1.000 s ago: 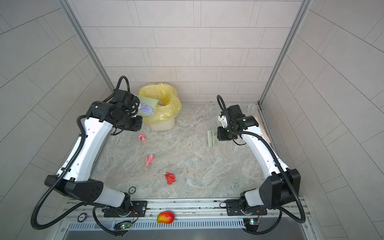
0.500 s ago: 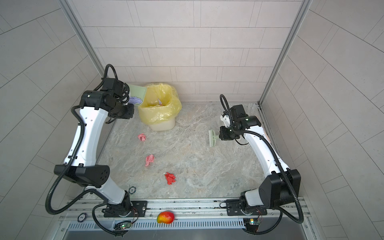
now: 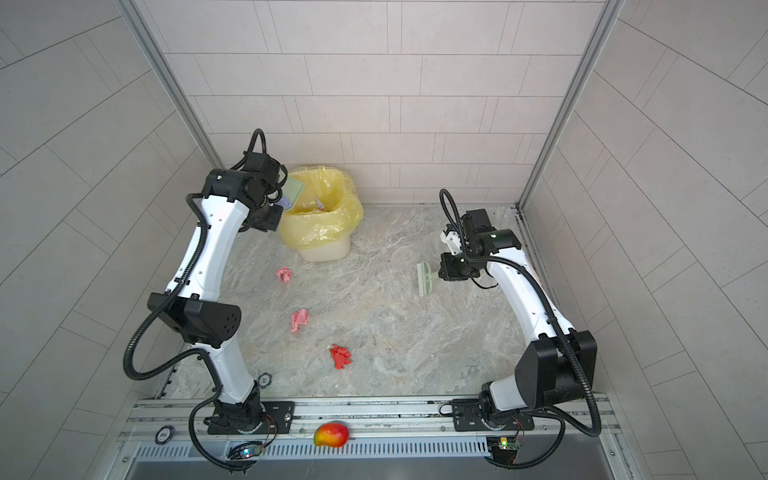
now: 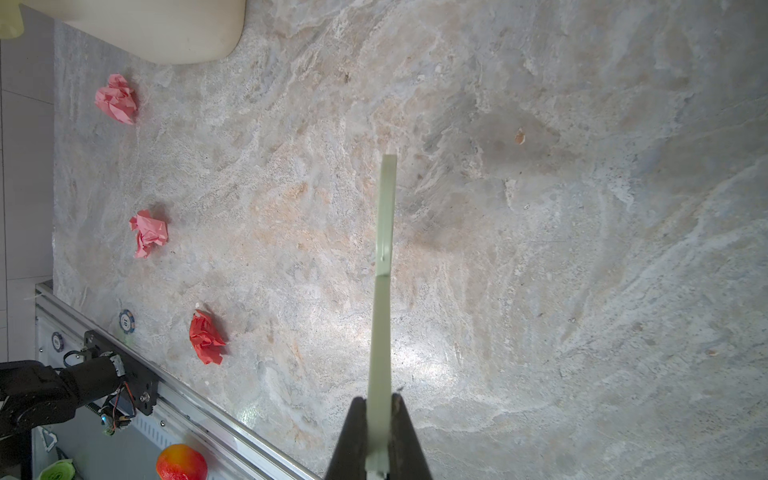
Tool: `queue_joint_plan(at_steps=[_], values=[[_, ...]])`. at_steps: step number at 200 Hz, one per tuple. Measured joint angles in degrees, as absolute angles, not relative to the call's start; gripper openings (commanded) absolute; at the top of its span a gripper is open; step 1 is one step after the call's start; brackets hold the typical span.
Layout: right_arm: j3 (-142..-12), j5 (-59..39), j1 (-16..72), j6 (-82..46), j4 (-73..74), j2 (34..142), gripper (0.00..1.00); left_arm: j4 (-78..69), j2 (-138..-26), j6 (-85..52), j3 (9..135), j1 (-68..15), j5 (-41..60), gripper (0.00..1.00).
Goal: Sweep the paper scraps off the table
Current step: 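Tip the green dustpan over the yellow bin with the left gripper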
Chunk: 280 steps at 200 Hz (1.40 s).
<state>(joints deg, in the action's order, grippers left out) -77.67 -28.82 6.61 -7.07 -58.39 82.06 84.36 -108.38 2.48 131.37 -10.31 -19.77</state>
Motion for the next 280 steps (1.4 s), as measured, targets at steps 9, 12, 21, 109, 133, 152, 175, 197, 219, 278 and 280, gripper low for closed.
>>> queue_joint_plan(at_steps=[9, 12, 21, 109, 133, 152, 175, 197, 219, 278, 280], values=[[-77.7, -29.0, 6.6, -7.0, -58.4, 82.1, 0.0, 84.5, -108.8, 3.2, 131.9, -10.9, -21.8, 0.0], [-77.7, -29.0, 6.6, -6.9, -58.4, 82.1, 0.0, 84.4, -108.9, 3.4, 132.1, -11.1, -22.4, 0.0], [-77.7, -29.2, 6.6, -6.9, -58.5, 82.2, 0.0, 84.4, -109.2, 4.1, 132.6, -11.7, -24.6, 0.0], [-78.0, -29.4, 6.6, -6.4, -59.2, 82.9, 0.0, 82.4, -111.2, 12.3, 133.6, -15.2, -43.9, 0.0], [-78.2, -29.4, 6.6, -6.4, -59.5, 82.9, 0.0, 80.6, -111.2, 15.2, 132.1, -16.2, -48.8, 0.0], [-78.2, -29.4, 6.6, -6.4, -59.6, 82.9, 0.0, 78.7, -111.2, 17.8, 130.0, -17.0, -52.2, 0.0], [-78.2, -29.4, 6.6, -6.4, -59.7, 82.9, 0.0, 75.5, -111.2, 21.8, 126.7, -18.3, -56.0, 0.0], [-78.2, -29.5, 6.6, -6.4, -59.7, 82.9, 0.0, 70.7, -111.2, 27.4, 122.9, -20.1, -60.0, 0.0], [-78.2, -29.5, 6.6, -6.4, -59.7, 82.9, 0.0, 64.1, -110.8, 34.6, 118.8, -21.3, -63.9, 0.0], [-78.2, -29.5, 6.6, -6.4, -59.6, 82.7, 0.0, 41.6, -107.9, 56.4, 108.5, -22.7, -69.7, 0.0], [-78.2, -29.5, 6.6, -6.4, -59.6, 82.6, 0.0, 41.1, -107.7, 56.9, 108.3, -22.7, -69.8, 0.0]])
